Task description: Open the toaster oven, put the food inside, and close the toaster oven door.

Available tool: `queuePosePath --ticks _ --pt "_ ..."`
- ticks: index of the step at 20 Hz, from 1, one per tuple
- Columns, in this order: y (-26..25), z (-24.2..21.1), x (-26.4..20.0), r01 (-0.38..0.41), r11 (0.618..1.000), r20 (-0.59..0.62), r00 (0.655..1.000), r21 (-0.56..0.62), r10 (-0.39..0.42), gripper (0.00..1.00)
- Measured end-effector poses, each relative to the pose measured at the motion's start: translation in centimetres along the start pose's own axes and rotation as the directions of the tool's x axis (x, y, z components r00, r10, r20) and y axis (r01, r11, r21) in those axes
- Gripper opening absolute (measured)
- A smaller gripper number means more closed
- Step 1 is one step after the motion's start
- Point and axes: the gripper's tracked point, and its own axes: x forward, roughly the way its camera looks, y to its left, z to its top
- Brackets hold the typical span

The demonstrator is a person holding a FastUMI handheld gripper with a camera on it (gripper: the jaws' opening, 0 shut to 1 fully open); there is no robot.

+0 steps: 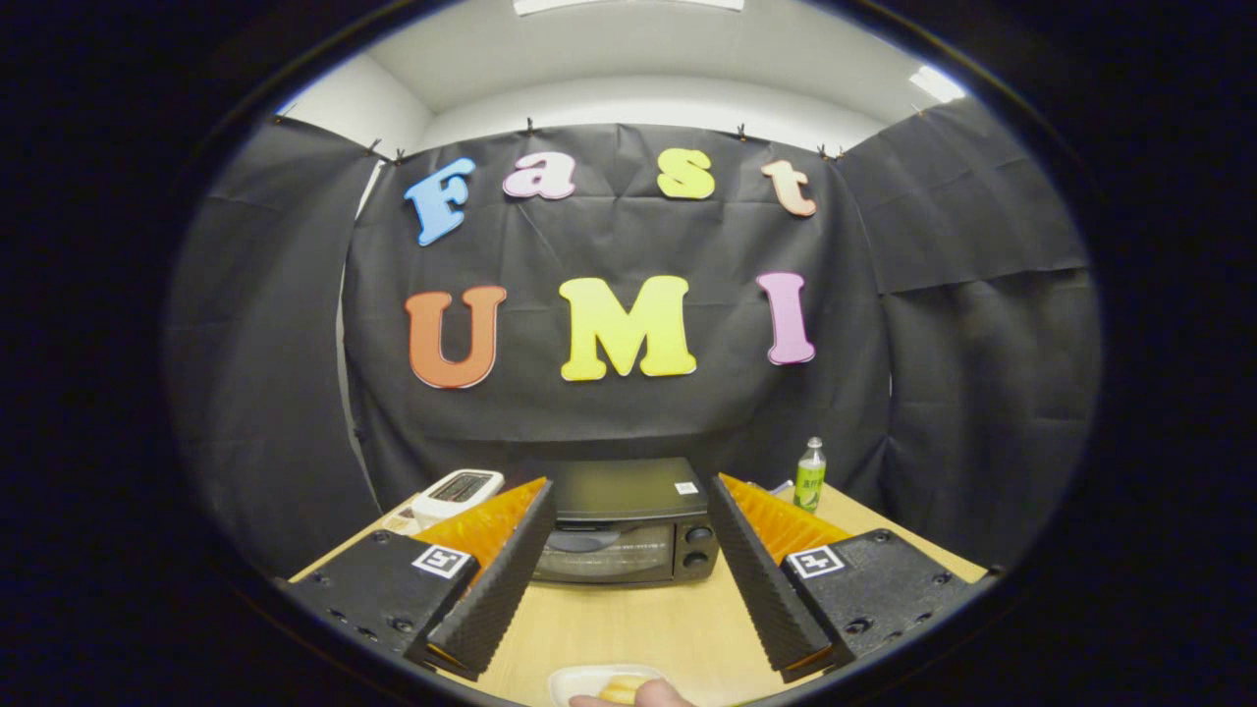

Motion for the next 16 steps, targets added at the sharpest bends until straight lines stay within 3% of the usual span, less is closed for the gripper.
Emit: queuePosePath --ticks 8,11,16 --pt "3.3 -3.4 11.1 -0.06 0.998 -0.022 0.998 0.031 0.061 1.0" --pt "3.7 -6.6 15.2 -0.042 0.999 -0.082 0.996 -0.026 0.04 1.0" --pt "6.7 -10.3 18.3 -0.075 0.997 -0.127 0.989 -0.036 0.07 1.0"
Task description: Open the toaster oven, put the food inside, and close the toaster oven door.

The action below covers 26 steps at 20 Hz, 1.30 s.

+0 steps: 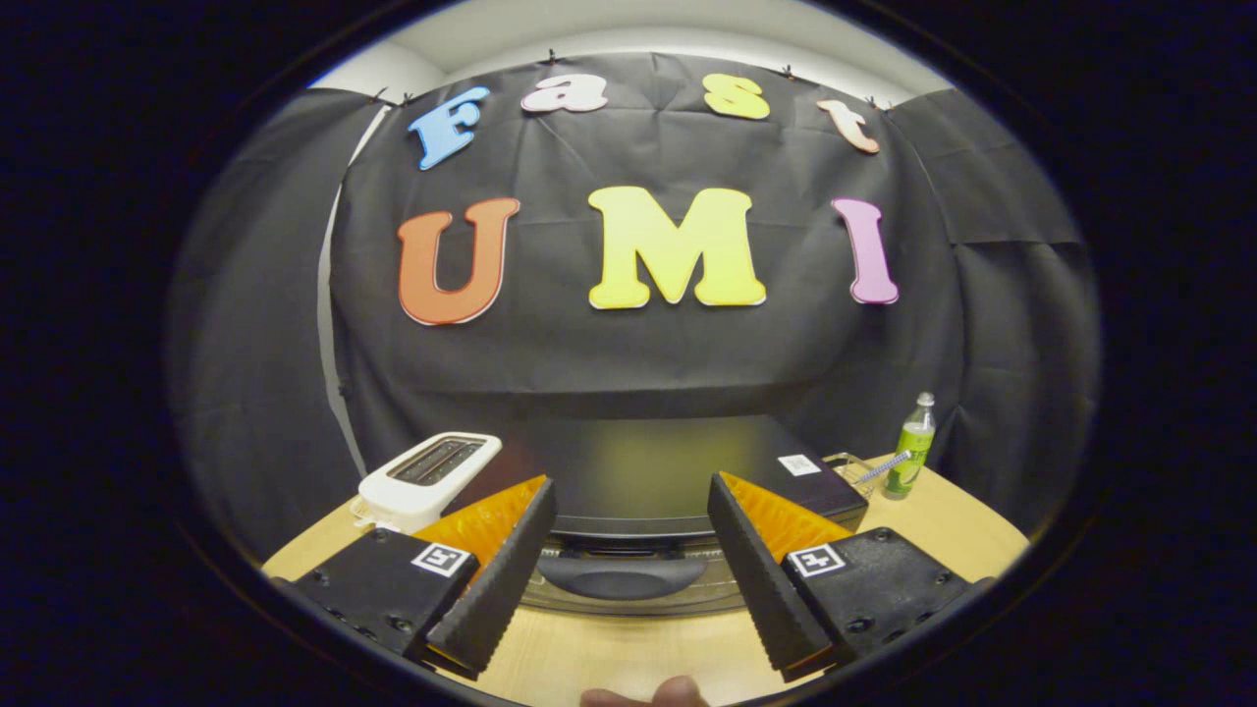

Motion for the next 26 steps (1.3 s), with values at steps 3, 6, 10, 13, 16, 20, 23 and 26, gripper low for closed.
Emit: queuePosePath --ticks 3,6,10,13,16,20,23,26 --pt "1.3 -2.3 1.5 -0.021 1.0 -0.029 0.999 -0.005 0.021 1.0" --pt "0.3 -5.4 2.5 0.014 1.0 -0.089 0.996 -0.002 -0.014 1.0" --pt "0.3 -5.3 2.6 -0.012 1.0 -0.074 0.997 -0.01 0.011 1.0" --pt "0.2 -5.4 2.3 0.005 1.0 -0.071 0.997 -0.001 -0.005 1.0" --pt "0.3 -5.9 1.3 0.004 1.0 -0.034 0.999 -0.008 -0.004 1.0" --pt "0.4 -8.2 -2.5 0.0 1.0 -0.076 0.997 0.0 0.0 1.0" --pt "0.2 -10.0 -4.7 0.0 1.0 -0.109 0.994 0.018 0.002 1.0" --pt "0.1 -12.2 -6.4 -0.005 1.0 -0.155 0.988 0.028 0.009 1.0"
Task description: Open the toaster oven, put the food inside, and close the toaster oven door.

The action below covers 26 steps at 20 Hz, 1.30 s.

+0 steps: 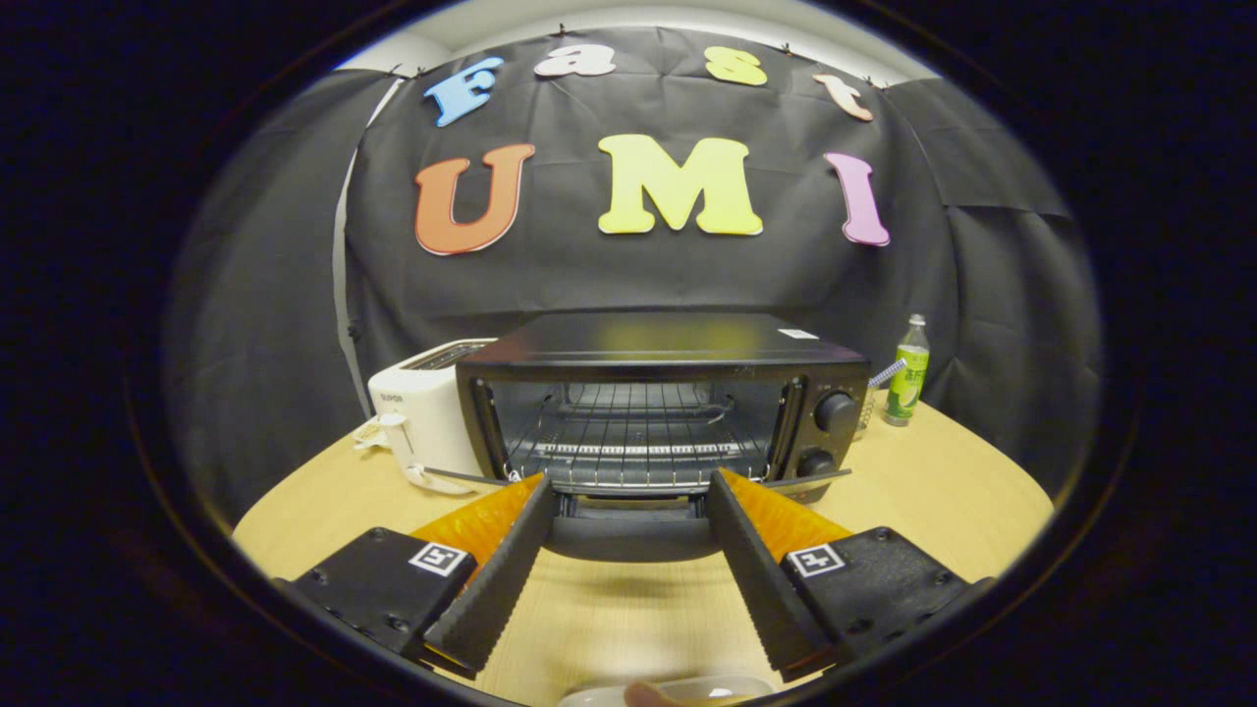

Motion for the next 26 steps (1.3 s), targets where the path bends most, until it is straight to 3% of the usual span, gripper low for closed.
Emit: queuePosePath --ticks 4,8,14,21,26 --pt "0.0 -2.7 -1.1 0.011 1.0 -0.106 0.994 0.0 -0.011 1.0" --pt "0.0 -6.4 -1.8 0.007 0.998 -0.268 0.963 0.066 0.011 1.0" --pt "-0.3 -4.9 -4.7 -0.002 0.999 -0.233 0.972 0.051 0.013 1.0" --pt "-1.3 -3.1 -11.9 -0.016 0.999 -0.233 0.973 -0.036 0.008 1.0" --pt "-1.8 -6.5 -16.1 -0.013 0.999 -0.286 0.958 -0.052 -0.003 1.0"
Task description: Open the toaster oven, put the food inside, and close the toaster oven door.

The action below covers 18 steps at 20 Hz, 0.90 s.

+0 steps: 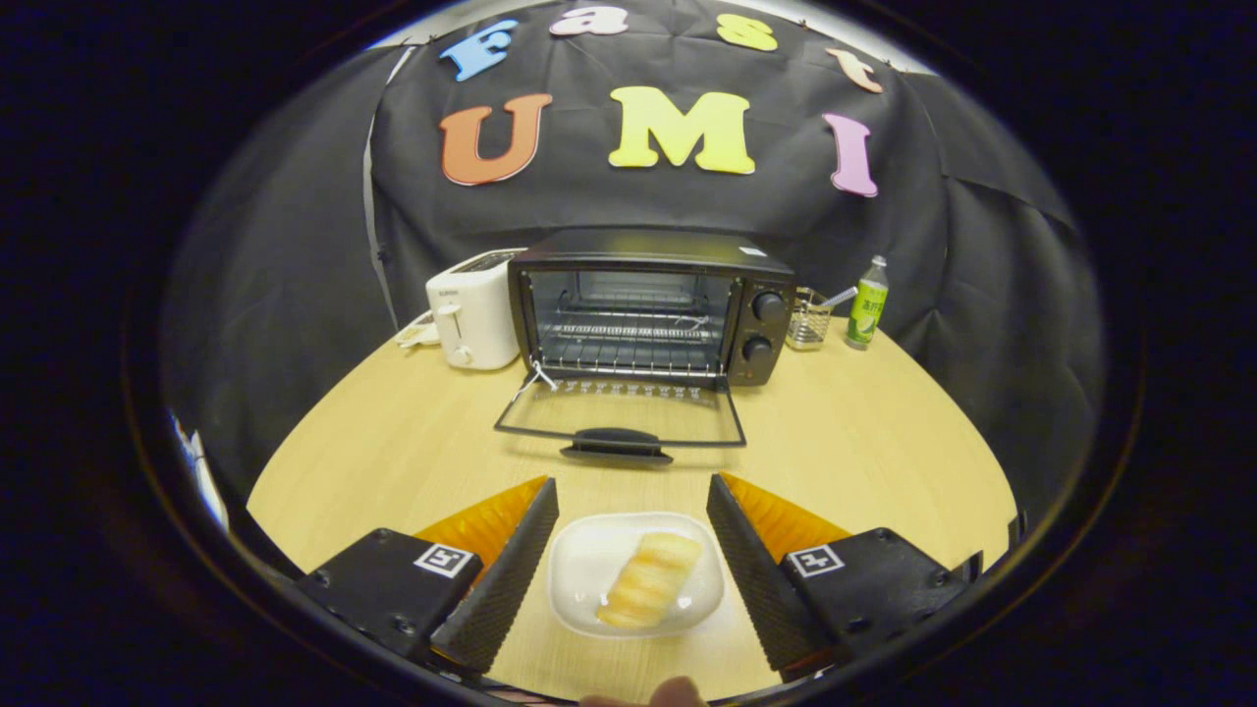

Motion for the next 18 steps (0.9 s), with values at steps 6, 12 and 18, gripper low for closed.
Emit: queuePosePath --ticks 6,12,18 --pt "-1.1 -4.6 1.5 0.04 0.999 -0.05 0.998 0.025 -0.039 1.0" --pt "-1.4 -8.0 4.1 0.037 0.992 -0.118 0.993 0.124 -0.022 0.99" --pt "-1.6 -9.5 5.0 0.038 0.977 -0.157 0.988 0.21 -0.005 0.81"
